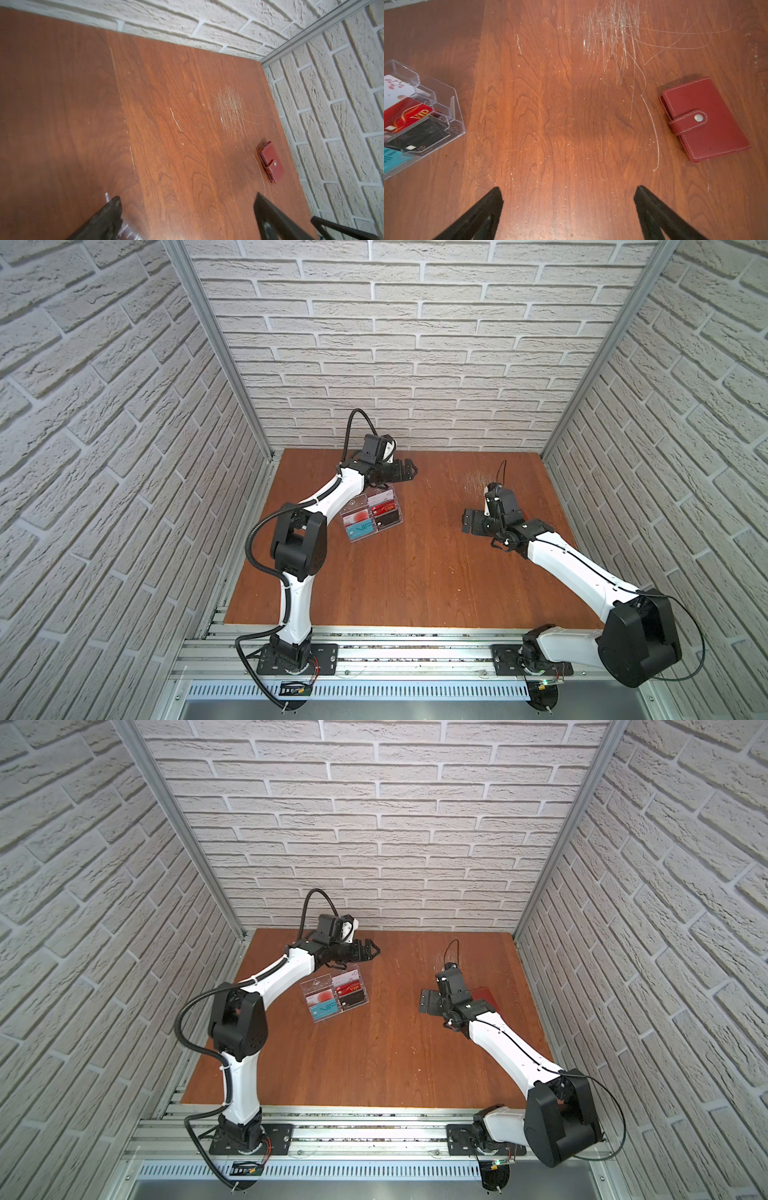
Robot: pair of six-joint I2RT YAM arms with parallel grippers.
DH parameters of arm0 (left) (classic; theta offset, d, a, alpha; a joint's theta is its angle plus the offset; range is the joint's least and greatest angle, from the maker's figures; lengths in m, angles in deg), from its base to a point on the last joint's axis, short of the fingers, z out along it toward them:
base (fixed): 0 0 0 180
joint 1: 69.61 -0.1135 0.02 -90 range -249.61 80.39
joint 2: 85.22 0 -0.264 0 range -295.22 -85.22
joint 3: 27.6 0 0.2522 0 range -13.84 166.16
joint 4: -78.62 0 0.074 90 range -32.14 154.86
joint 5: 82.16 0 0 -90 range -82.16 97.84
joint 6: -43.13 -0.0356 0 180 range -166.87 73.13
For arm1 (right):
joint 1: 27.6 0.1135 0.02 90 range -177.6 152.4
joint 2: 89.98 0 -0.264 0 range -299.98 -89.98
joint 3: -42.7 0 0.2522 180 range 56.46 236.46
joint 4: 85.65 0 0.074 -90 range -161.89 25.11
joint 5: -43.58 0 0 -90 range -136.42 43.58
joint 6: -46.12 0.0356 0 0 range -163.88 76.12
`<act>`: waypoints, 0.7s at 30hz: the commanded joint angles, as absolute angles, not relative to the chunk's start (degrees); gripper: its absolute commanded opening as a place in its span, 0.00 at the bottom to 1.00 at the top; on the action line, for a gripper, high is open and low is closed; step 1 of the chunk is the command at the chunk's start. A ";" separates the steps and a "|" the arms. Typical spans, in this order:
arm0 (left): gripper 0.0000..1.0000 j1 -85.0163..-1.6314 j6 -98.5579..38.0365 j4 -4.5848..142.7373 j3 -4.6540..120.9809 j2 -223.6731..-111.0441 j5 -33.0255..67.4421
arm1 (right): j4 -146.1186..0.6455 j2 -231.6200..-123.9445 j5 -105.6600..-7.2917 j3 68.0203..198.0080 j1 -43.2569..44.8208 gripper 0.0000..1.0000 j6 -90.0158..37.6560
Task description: Take the credit cards out of the card holder
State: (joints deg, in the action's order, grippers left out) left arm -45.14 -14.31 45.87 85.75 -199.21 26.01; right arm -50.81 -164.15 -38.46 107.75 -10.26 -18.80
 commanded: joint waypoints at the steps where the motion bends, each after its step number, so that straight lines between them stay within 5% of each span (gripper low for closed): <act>1: 0.98 -47.38 -15.14 44.19 81.16 -188.68 16.85 | -58.85 -163.90 -45.53 106.65 -9.89 1.00 -18.45; 11: 0.98 -63.30 3.82 57.23 44.10 -163.99 16.46 | -73.12 -178.85 -56.34 114.19 -3.51 1.00 -23.46; 21: 0.98 -64.87 12.66 68.60 36.79 -168.20 18.87 | -86.33 -197.42 -66.66 124.51 -1.49 1.00 -21.80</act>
